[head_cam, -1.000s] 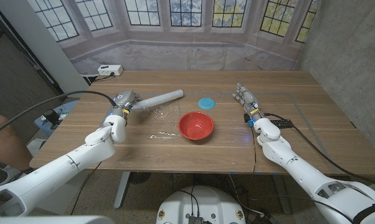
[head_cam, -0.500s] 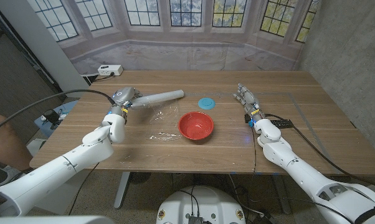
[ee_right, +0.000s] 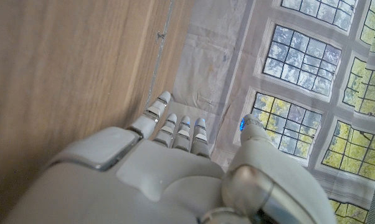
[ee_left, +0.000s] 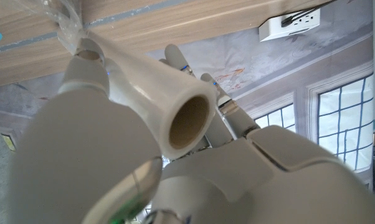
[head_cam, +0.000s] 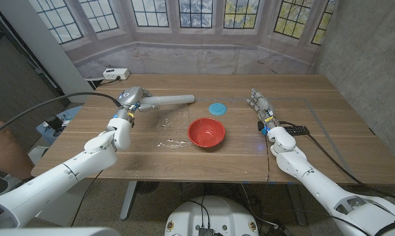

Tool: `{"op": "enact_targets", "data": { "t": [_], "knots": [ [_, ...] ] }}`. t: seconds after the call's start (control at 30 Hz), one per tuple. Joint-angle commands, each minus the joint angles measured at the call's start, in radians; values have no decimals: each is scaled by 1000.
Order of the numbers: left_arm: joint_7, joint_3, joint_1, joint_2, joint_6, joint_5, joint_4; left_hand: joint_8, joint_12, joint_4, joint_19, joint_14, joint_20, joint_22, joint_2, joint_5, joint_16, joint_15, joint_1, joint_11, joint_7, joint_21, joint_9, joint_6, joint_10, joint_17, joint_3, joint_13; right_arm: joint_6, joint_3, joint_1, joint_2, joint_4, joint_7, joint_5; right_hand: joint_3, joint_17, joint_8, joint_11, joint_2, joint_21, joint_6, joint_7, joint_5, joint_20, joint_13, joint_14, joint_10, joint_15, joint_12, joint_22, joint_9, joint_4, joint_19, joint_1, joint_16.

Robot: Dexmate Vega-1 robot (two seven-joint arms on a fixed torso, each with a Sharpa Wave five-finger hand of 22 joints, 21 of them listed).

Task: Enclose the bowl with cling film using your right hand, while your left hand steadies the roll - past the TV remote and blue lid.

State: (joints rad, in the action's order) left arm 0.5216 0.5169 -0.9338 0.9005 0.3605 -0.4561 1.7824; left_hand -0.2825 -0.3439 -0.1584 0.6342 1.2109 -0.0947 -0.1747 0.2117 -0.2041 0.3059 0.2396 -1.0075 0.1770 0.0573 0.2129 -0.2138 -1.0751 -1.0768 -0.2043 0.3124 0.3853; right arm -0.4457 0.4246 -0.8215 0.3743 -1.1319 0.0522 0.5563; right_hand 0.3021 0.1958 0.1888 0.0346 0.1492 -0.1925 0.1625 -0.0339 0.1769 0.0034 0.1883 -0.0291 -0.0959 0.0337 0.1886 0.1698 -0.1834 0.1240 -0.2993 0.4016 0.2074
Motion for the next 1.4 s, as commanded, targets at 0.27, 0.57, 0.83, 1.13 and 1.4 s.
{"op": "enact_targets", "data": {
  "t": [0.27,0.57,0.83,1.13,1.4],
  "knots": [
    [27,-28,-19,0,-57,-49,33,-3,-6,0,-7,-8,-10,-4,-227,-9,-6,1,-238,6,7,-4,-2,2,3,0,-15,16,-27,-20,-45,10,-39,20,7,-6,3,6,-3,4,-4,9,3,3,4,2,-8,-11,39,6,4,-4,2,-5,6,5],
    [25,-33,-17,-5,-76,-66,34,-2,-2,2,-11,-10,-14,-4,-228,-9,-7,0,-239,9,9,-5,-3,5,7,-1,-21,21,-35,-27,-65,12,-61,35,7,-6,3,6,-4,4,-4,9,3,3,3,2,-7,-12,40,6,4,-4,2,-6,7,4],
    [22,-38,-6,-10,-101,-74,29,-2,2,4,-14,-15,-16,-4,-232,-10,-10,0,-239,11,12,-6,-3,6,10,0,-26,23,-43,-30,-72,10,-68,45,3,-6,3,6,-3,4,-4,9,3,3,3,2,-7,-12,40,6,4,-4,2,-6,7,4],
    [26,-53,-12,-10,-123,-75,40,-2,3,6,-17,-16,-18,-4,-236,-11,-11,0,-239,12,12,-7,-4,6,8,-1,-31,29,-54,-34,-78,9,-78,57,-4,-6,3,5,-3,4,-4,9,4,3,3,2,-7,-12,41,6,4,-4,2,-6,7,4],
    [25,-90,-47,4,-119,-63,86,-3,6,6,-18,-16,-18,-4,-239,-11,-11,0,-241,13,13,-7,-4,5,7,-1,-36,33,-60,-36,-81,15,-91,64,-15,-7,3,6,-4,4,-4,10,4,3,3,2,-7,-12,41,6,4,-4,2,-6,7,4]
  ]
}}
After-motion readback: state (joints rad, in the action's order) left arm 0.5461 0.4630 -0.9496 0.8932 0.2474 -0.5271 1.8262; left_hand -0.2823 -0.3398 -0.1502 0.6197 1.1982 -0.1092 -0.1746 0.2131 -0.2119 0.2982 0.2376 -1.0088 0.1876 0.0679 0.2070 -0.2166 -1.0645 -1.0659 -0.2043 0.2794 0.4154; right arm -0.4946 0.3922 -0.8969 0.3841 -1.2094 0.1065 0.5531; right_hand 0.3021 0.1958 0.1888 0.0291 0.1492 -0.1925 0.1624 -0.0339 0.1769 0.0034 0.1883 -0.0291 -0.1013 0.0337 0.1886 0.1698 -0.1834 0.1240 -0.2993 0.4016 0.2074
